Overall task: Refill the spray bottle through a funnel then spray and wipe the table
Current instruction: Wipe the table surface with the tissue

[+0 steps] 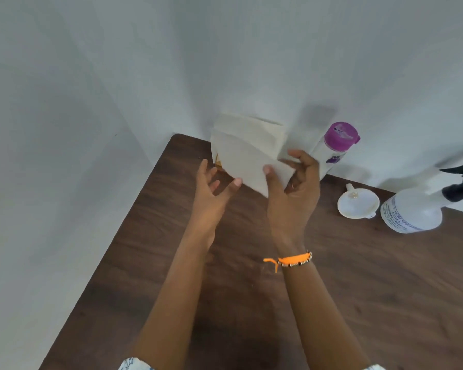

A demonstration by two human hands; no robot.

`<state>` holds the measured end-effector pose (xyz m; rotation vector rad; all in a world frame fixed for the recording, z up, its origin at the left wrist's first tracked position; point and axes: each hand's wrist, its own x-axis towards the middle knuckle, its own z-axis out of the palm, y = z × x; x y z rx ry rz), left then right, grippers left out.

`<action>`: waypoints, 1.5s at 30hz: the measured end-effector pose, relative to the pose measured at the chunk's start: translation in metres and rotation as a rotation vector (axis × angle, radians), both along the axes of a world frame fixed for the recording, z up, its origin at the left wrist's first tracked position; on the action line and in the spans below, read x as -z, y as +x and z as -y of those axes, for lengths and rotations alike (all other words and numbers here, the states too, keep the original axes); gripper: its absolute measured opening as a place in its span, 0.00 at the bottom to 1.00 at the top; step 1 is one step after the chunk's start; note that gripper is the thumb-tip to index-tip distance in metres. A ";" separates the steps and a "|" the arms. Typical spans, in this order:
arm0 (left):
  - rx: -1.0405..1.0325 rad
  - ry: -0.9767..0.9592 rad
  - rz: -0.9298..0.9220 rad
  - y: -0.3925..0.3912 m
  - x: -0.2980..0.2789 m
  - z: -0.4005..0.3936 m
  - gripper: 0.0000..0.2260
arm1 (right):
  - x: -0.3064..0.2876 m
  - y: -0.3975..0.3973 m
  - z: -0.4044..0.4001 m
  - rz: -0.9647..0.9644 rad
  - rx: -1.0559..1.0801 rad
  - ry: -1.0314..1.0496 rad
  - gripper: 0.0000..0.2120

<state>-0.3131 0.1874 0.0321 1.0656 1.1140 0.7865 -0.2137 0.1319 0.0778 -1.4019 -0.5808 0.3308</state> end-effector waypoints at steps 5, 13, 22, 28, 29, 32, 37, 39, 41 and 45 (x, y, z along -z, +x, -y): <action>0.156 -0.091 0.059 -0.033 0.026 0.048 0.29 | 0.037 -0.023 0.054 -0.106 -0.368 -0.241 0.16; 0.154 -0.203 0.187 -0.067 0.032 0.162 0.22 | 0.056 -0.049 0.139 -0.244 -0.713 -0.418 0.06; -0.164 -0.268 -0.140 -0.094 0.036 0.244 0.10 | 0.085 -0.051 0.227 0.281 -0.909 -0.460 0.33; -0.069 -0.324 -0.182 -0.101 0.036 0.273 0.09 | 0.094 -0.062 0.249 0.405 -0.979 -0.377 0.28; -0.099 -0.352 -0.147 -0.100 0.036 0.276 0.09 | 0.095 -0.063 0.251 0.404 -0.930 -0.352 0.24; -0.222 -0.470 0.018 -0.102 0.034 0.282 0.08 | 0.095 -0.068 0.256 0.382 -0.834 -0.396 0.14; -0.052 -0.547 0.111 -0.117 0.036 0.289 0.06 | 0.090 -0.080 0.263 0.365 -0.718 -0.689 0.07; -0.090 -0.493 0.120 -0.123 0.040 0.292 0.08 | 0.087 -0.089 0.262 0.335 -0.735 -0.737 0.08; -0.162 -0.469 0.089 -0.129 0.042 0.288 0.08 | 0.086 -0.100 0.258 0.163 -0.759 -0.683 0.11; -0.259 -0.467 -0.028 -0.145 0.040 0.263 0.07 | 0.084 -0.117 0.247 -0.349 -0.928 -0.571 0.19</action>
